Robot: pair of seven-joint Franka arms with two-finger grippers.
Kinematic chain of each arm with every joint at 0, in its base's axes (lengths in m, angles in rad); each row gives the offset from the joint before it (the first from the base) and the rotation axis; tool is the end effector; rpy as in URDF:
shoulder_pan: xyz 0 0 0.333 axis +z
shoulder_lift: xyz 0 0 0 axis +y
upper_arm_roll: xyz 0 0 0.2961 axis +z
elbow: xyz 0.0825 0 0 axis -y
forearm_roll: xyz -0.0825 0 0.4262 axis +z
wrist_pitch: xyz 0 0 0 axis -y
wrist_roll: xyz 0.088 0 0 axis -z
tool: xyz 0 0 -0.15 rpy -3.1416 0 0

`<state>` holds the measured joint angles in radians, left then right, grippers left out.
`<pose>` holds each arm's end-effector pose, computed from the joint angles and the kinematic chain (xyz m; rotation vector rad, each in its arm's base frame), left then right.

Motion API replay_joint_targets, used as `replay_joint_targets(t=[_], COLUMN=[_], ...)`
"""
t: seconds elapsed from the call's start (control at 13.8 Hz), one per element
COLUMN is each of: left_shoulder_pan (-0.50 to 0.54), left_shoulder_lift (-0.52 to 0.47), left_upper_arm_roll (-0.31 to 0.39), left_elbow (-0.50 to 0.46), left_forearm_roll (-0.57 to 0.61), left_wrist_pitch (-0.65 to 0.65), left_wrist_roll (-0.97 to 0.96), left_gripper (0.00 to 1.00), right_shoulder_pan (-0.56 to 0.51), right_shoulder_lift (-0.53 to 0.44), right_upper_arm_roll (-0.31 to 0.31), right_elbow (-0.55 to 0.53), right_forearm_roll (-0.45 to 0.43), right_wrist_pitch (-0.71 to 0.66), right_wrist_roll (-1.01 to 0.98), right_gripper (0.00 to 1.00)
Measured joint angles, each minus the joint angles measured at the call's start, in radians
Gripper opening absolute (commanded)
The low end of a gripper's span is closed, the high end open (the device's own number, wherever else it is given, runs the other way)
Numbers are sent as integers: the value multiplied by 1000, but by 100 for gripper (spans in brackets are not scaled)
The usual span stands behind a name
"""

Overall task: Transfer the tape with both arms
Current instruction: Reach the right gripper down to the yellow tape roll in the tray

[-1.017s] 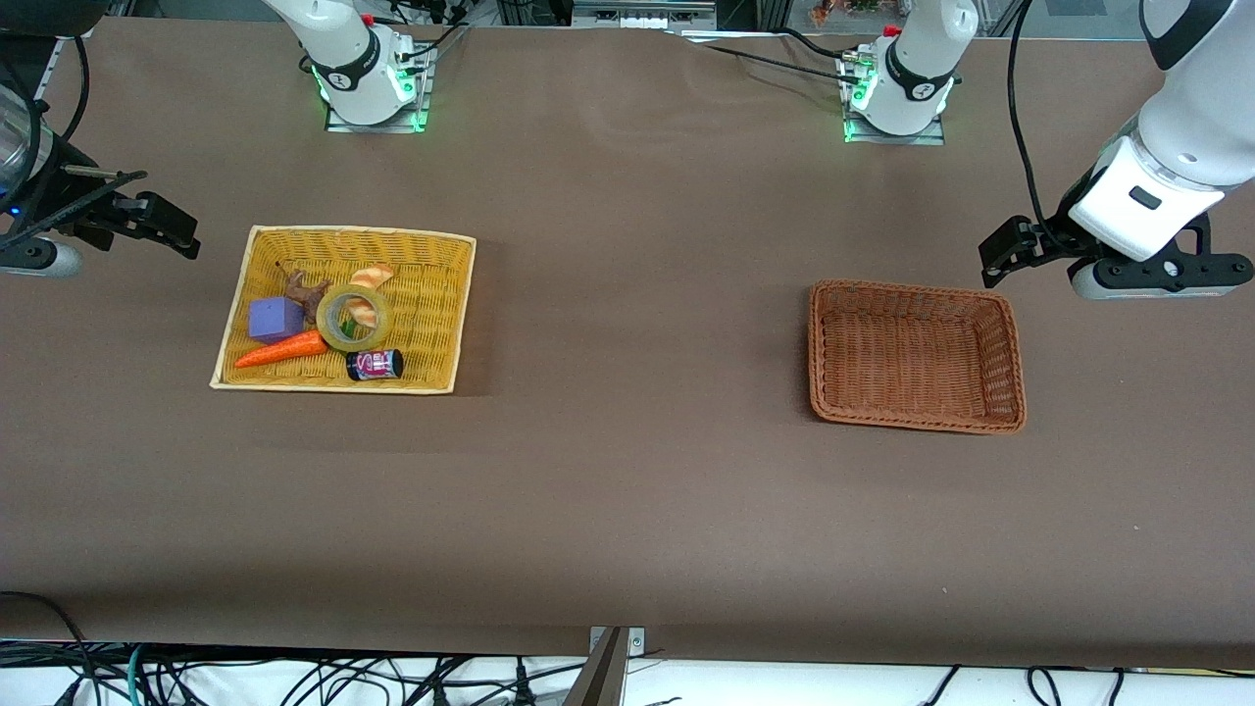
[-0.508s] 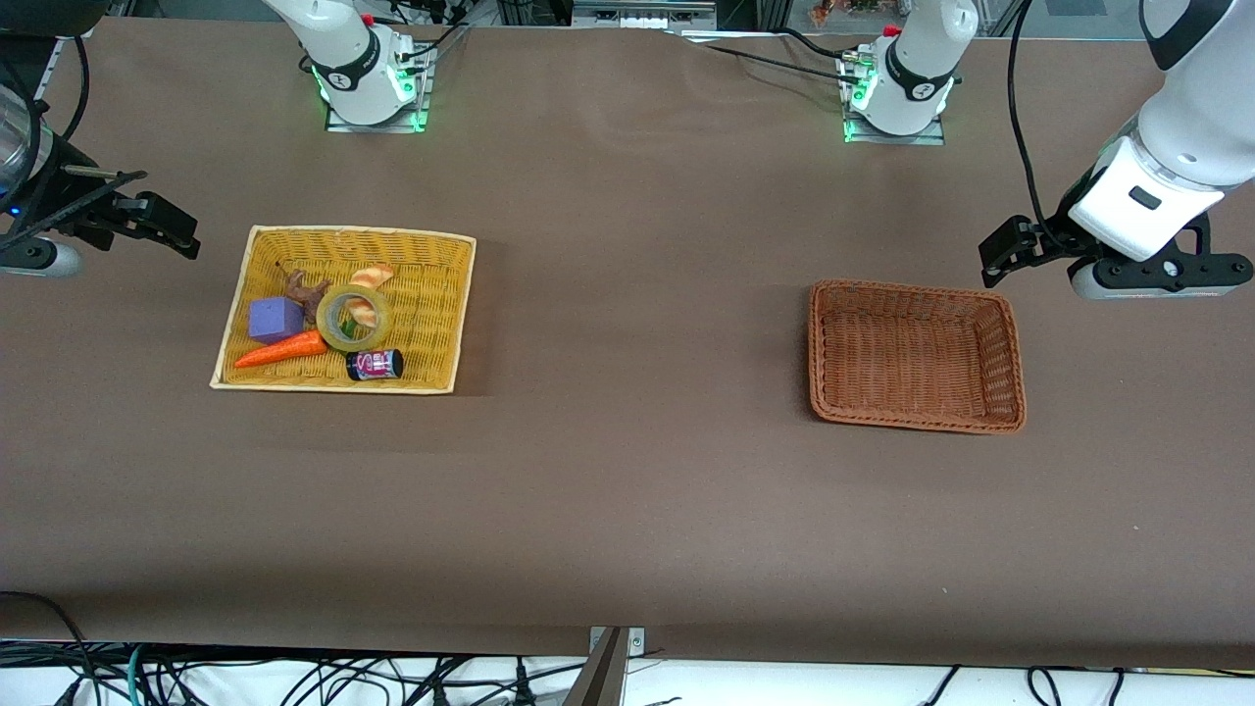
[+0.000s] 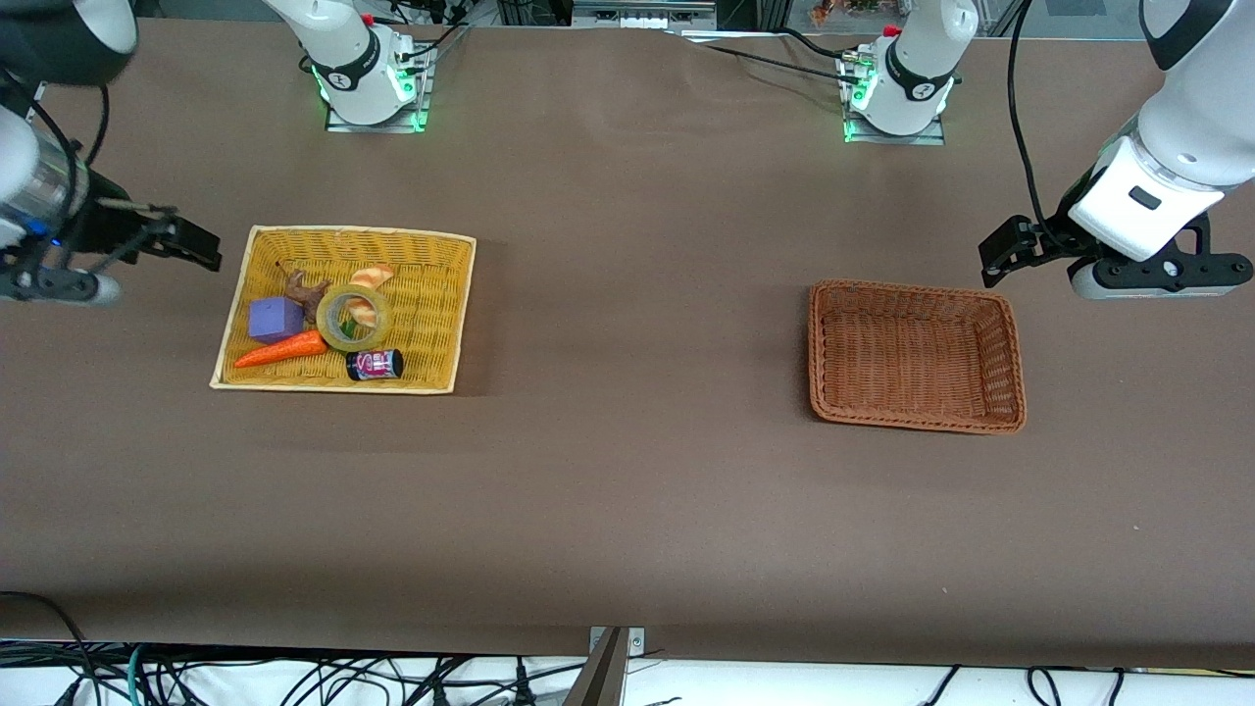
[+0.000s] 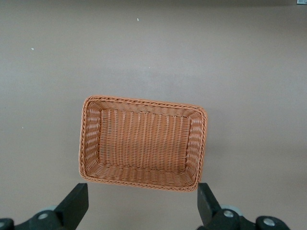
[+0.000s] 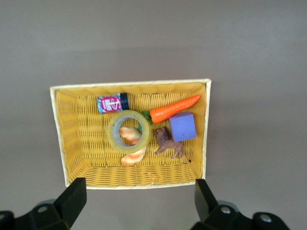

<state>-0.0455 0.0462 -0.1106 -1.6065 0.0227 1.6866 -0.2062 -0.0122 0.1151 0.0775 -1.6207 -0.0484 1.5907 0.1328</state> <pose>0.6137 -0.0923 0.5256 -3.1291 -0.0752 -0.0576 0.6145 0.0315 0.4682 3.0791 -0.0969 -0.2162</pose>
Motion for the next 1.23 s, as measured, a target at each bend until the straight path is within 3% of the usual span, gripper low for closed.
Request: replay_joint_targets(t=[0.22, 0.65, 0.8, 1.23], left_shoulder_pan=[0, 0, 0, 0], left_shoulder_lift=[0, 0, 0, 0], left_upper_arm_roll=[0, 0, 0, 0], left_elbow=[0, 0, 0, 0], left_forearm_roll=[0, 0, 0, 0], left_wrist_pitch=[0, -1, -1, -1], left_wrist_roll=[0, 0, 0, 0], left_gripper=[100, 100, 100, 100], right_shoulder_pan=[1, 1, 1, 1], right_shoulder_lift=[65, 68, 68, 112], right_upper_arm_roll=[1, 1, 1, 1], right_elbow=[-115, -473, -524, -544], right_forearm_roll=[0, -1, -2, -3], right_wrist_pitch=[115, 450, 513, 612], right_wrist_roll=[-3, -4, -5, -11], right_gripper=[100, 100, 100, 100])
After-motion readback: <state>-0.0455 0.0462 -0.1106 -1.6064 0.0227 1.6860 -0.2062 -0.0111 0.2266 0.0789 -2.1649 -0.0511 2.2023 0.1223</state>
